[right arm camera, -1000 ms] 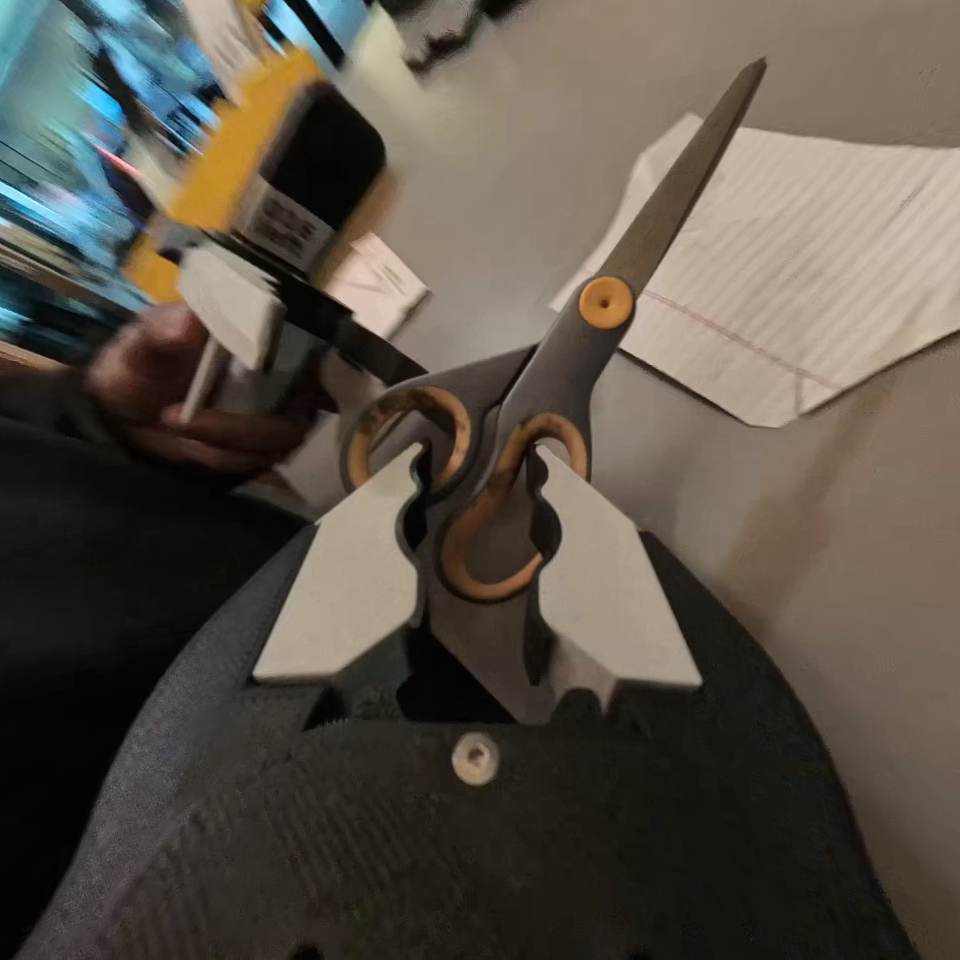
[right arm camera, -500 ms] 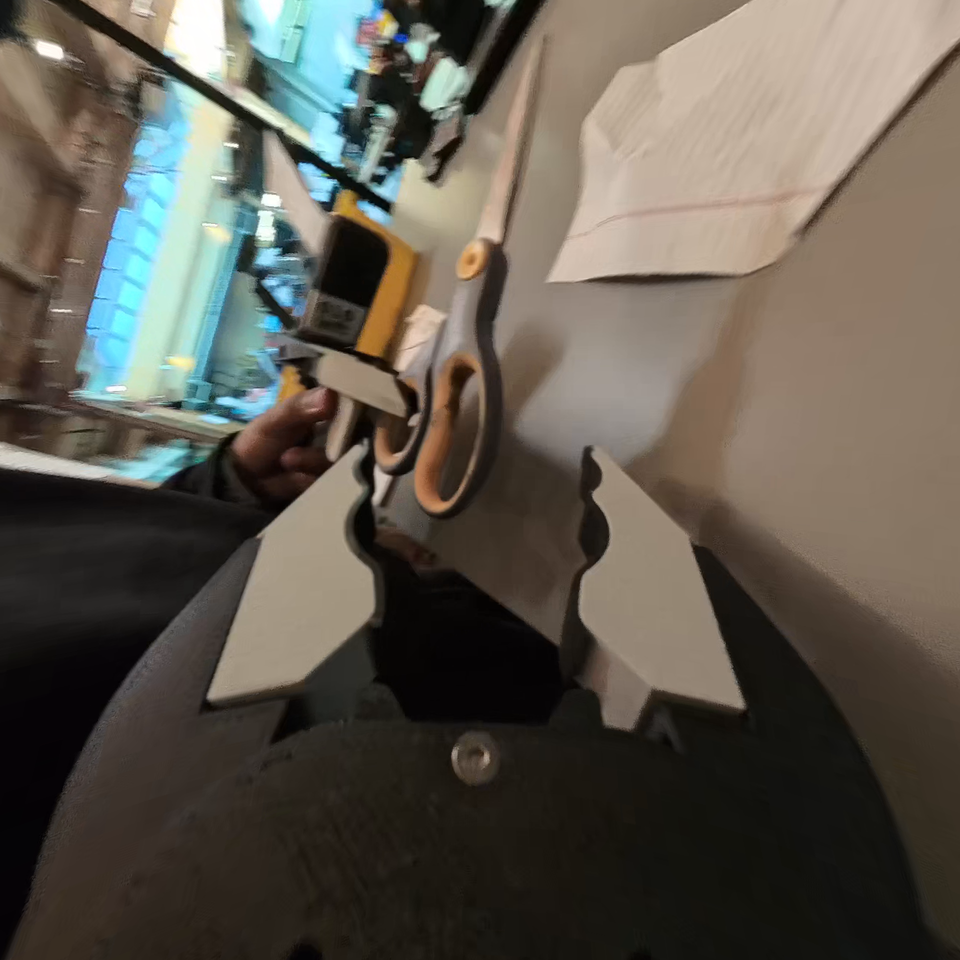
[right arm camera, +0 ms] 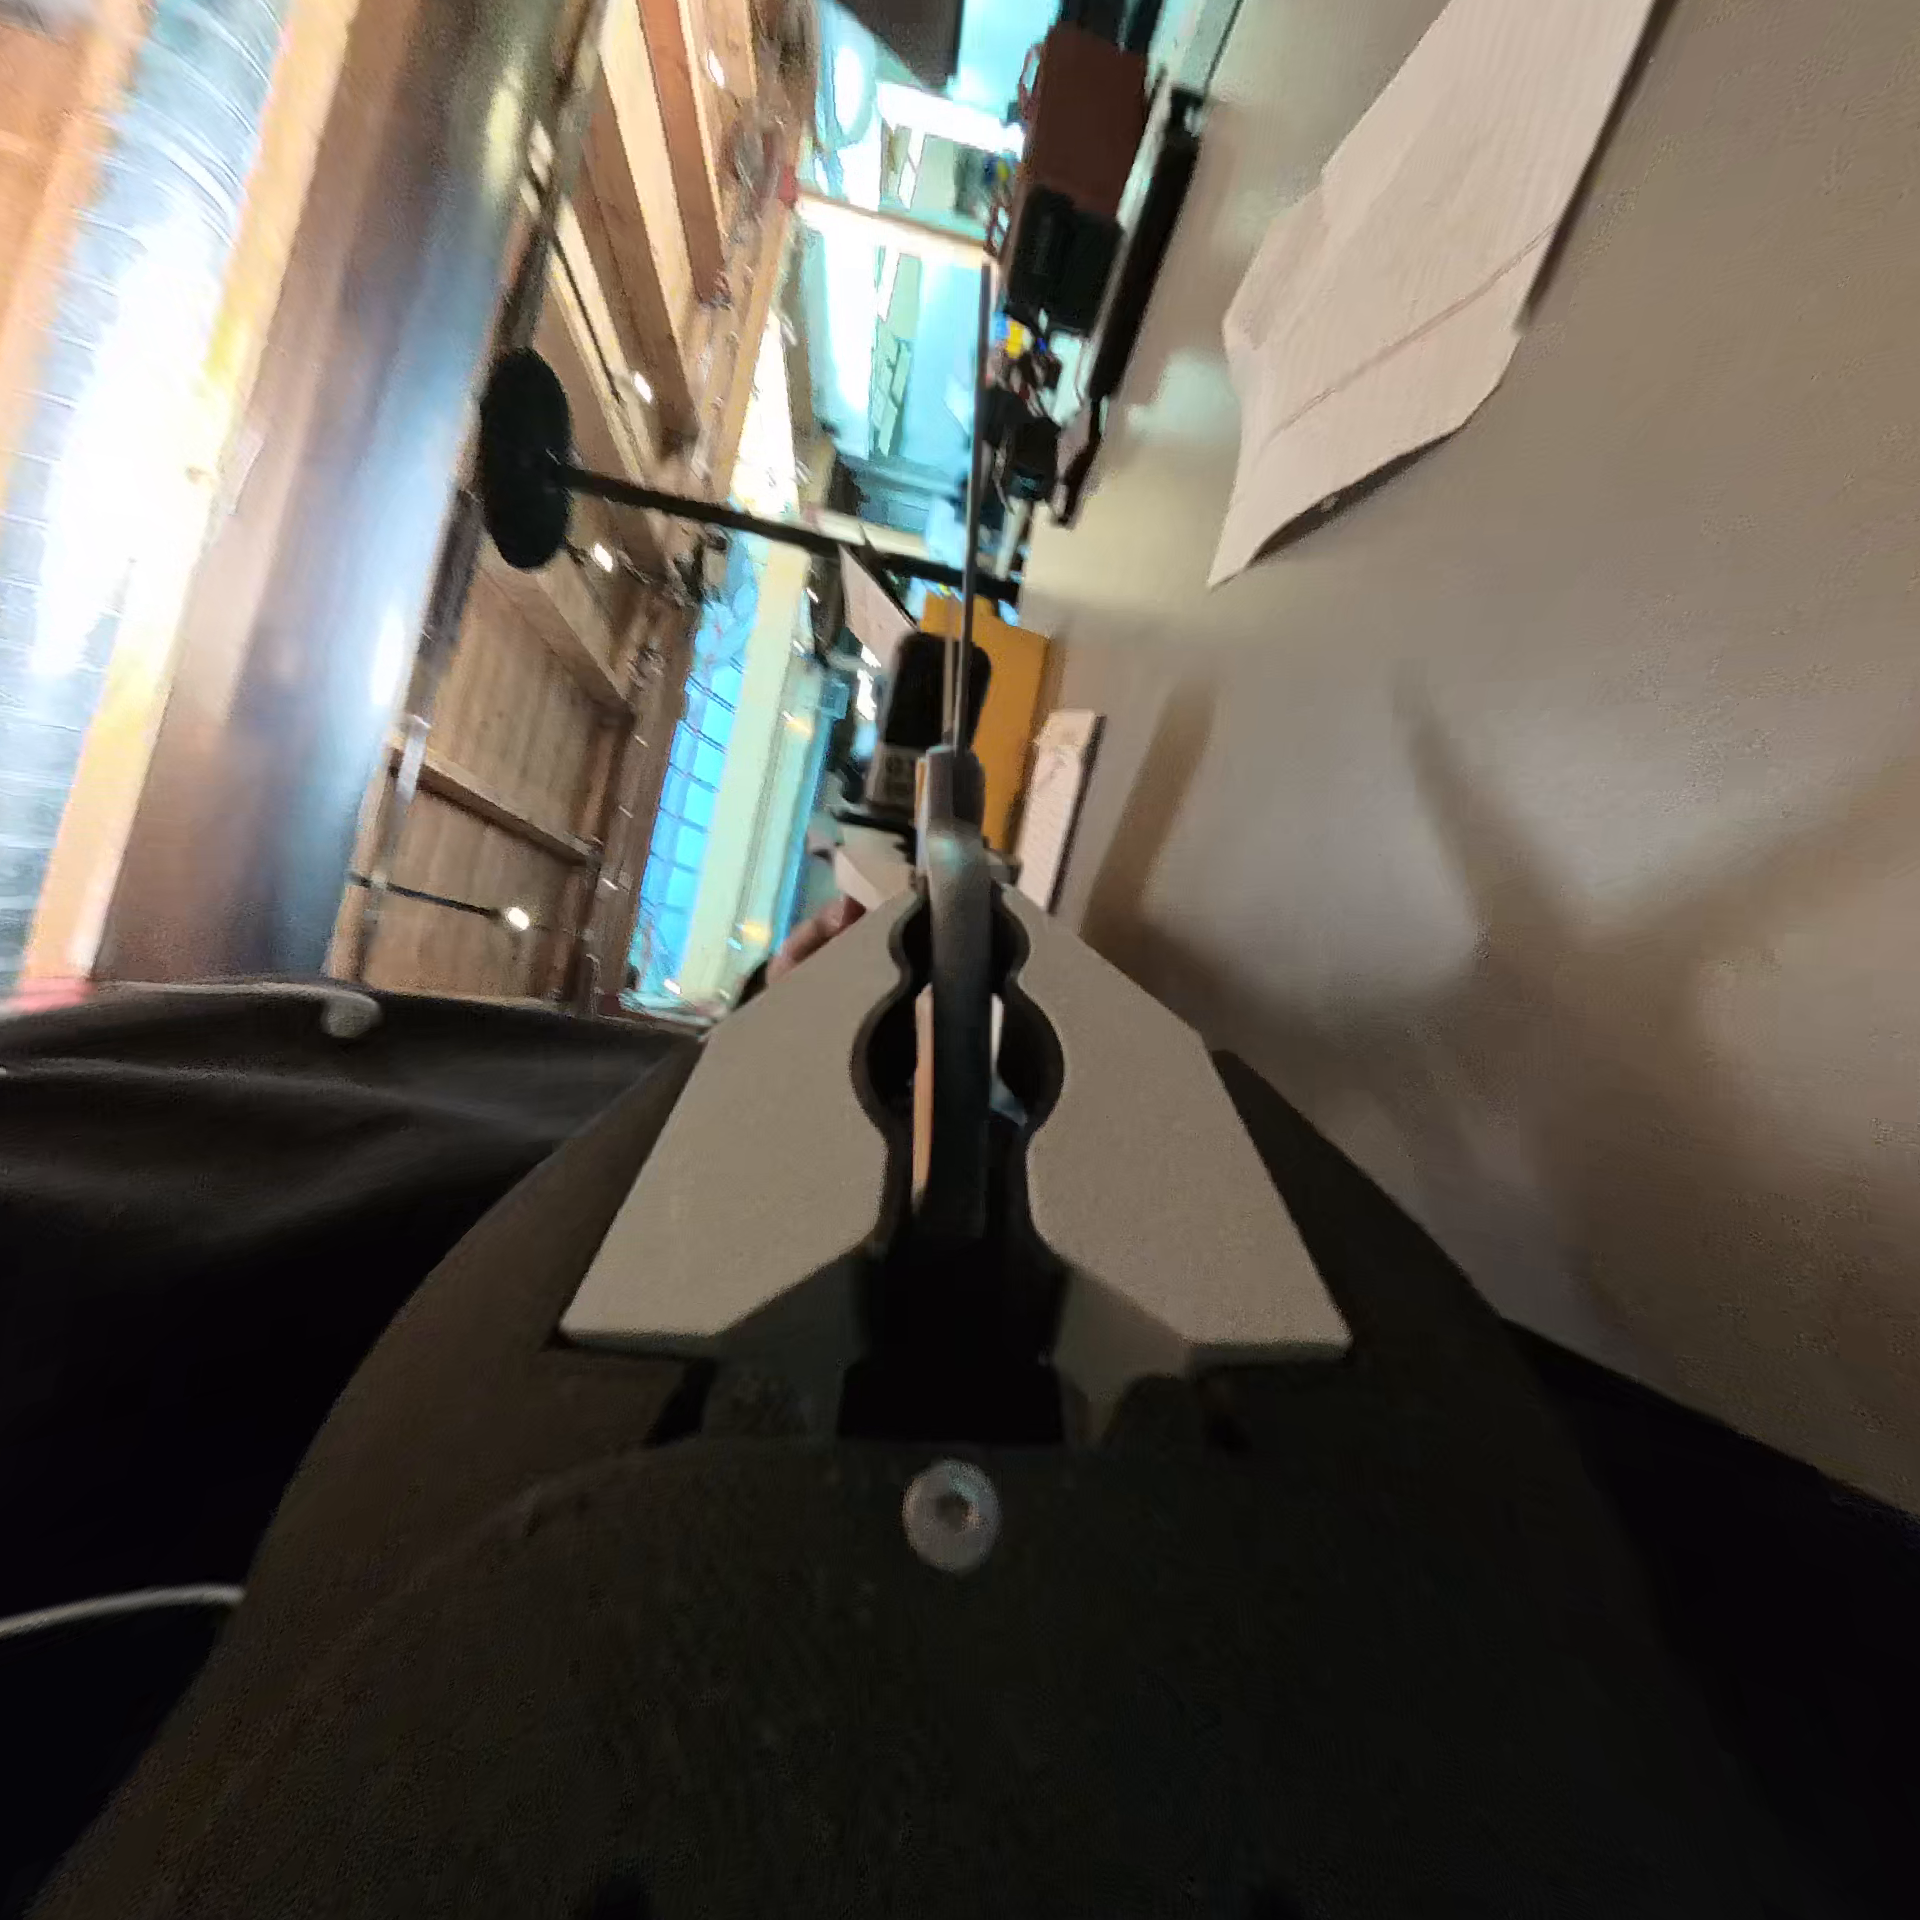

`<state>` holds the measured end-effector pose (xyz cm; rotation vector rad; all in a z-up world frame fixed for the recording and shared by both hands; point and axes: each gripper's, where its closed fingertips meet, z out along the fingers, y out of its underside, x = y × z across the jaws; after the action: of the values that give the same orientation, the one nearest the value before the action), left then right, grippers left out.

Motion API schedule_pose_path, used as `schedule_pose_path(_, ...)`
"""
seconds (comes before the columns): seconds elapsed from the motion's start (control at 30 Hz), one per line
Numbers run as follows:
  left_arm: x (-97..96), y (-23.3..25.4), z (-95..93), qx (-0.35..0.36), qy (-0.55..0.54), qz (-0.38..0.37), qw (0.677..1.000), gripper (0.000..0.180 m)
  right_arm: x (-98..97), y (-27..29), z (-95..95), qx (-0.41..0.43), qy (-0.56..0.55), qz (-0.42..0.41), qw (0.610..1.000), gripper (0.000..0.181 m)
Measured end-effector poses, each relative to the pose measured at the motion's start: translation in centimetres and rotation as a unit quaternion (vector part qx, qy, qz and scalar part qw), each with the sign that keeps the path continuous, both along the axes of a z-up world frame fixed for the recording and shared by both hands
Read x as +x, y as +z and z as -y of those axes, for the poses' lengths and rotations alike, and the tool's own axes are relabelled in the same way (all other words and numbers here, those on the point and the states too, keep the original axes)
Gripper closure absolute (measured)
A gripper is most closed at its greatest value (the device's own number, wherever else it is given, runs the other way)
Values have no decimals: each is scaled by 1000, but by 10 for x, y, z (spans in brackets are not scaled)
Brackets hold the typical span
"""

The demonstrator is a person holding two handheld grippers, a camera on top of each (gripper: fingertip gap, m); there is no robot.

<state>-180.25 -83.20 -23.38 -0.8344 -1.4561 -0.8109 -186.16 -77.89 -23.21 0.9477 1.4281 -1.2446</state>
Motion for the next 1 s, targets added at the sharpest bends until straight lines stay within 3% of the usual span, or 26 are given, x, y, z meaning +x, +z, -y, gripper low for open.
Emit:
schedule_pose_path(0.17,7,-3,1,32,-1,-1,999,172,6,6,4,26,8,-56,998,173)
schedule_pose_path(0.37,6,-2,3,31,31,-14,999,172,5,7,9,20,-1,-43,999,173)
schedule_pose_path(0.63,-25,-19,-11,-4,175,0,985,165,-37,3,7,21,122,-79,989,173)
schedule_pose_path(1.0,-72,-43,-55,-24,344,34,938,160,-89,-21,-12,55,222,-52,972,173)
